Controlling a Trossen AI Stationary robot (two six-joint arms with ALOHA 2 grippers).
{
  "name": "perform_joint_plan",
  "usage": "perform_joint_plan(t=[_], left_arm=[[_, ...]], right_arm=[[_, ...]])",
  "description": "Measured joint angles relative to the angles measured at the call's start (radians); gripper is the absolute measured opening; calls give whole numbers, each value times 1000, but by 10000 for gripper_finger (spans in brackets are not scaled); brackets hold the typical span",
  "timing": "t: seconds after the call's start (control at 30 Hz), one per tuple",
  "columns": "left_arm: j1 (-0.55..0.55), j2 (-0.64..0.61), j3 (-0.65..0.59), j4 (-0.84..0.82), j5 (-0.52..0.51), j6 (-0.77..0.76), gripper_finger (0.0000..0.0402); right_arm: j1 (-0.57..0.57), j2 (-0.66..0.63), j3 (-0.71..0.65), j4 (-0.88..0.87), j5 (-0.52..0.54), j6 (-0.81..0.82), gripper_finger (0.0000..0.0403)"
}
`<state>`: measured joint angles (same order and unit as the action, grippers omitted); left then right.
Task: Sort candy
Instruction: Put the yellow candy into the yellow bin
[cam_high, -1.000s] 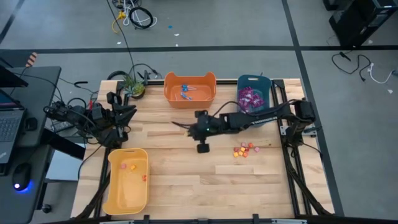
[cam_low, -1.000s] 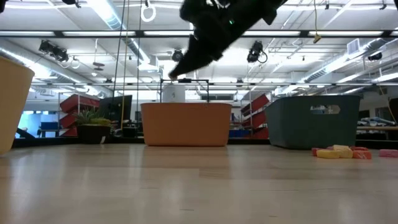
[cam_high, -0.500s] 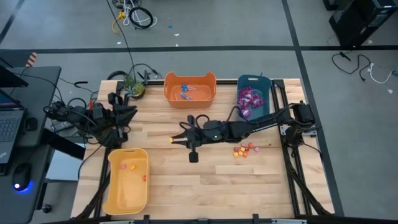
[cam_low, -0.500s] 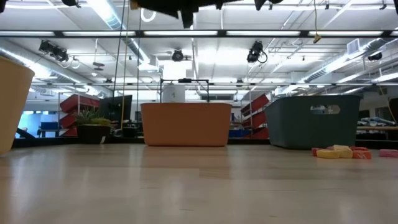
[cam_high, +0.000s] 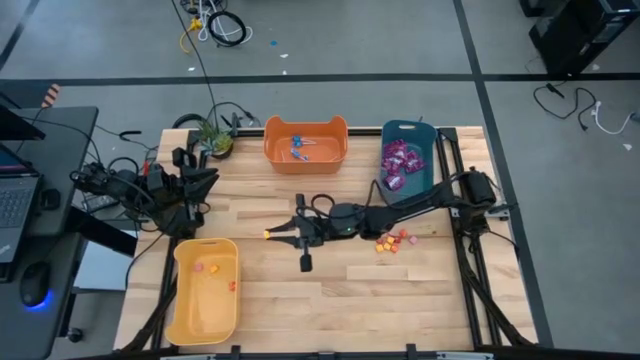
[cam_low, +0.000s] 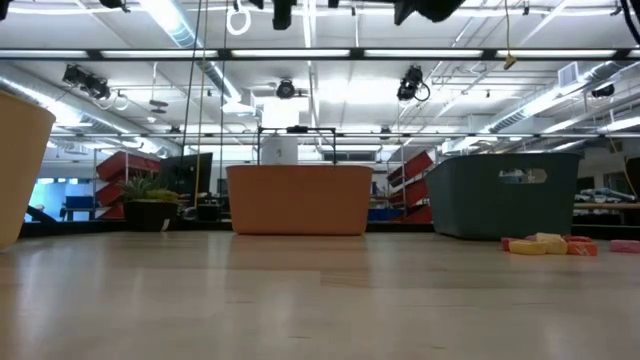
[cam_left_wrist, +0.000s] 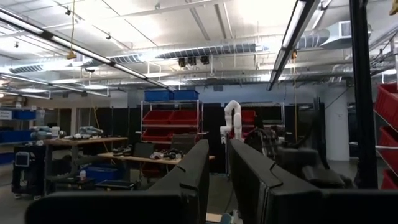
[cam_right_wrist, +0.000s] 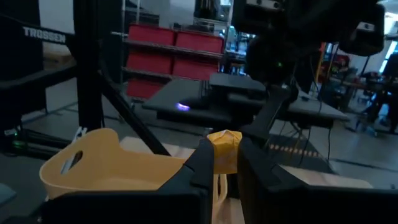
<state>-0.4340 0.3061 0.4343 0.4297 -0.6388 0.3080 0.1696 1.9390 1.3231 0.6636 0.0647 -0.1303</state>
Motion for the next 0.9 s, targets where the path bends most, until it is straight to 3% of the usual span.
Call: perform_joint_plan(t=[0.33, 0.67, 0.9], left_arm=[[0, 0, 0, -1, 0, 0, 67], [0, 0, 0, -1, 0, 0, 67], [0, 0, 0, -1, 0, 0, 67]], right_arm=[[-12, 89, 20, 164, -18, 22, 41], [-15, 254, 237, 162, -76, 24, 41], [-24, 351, 378, 72, -110, 27, 41]])
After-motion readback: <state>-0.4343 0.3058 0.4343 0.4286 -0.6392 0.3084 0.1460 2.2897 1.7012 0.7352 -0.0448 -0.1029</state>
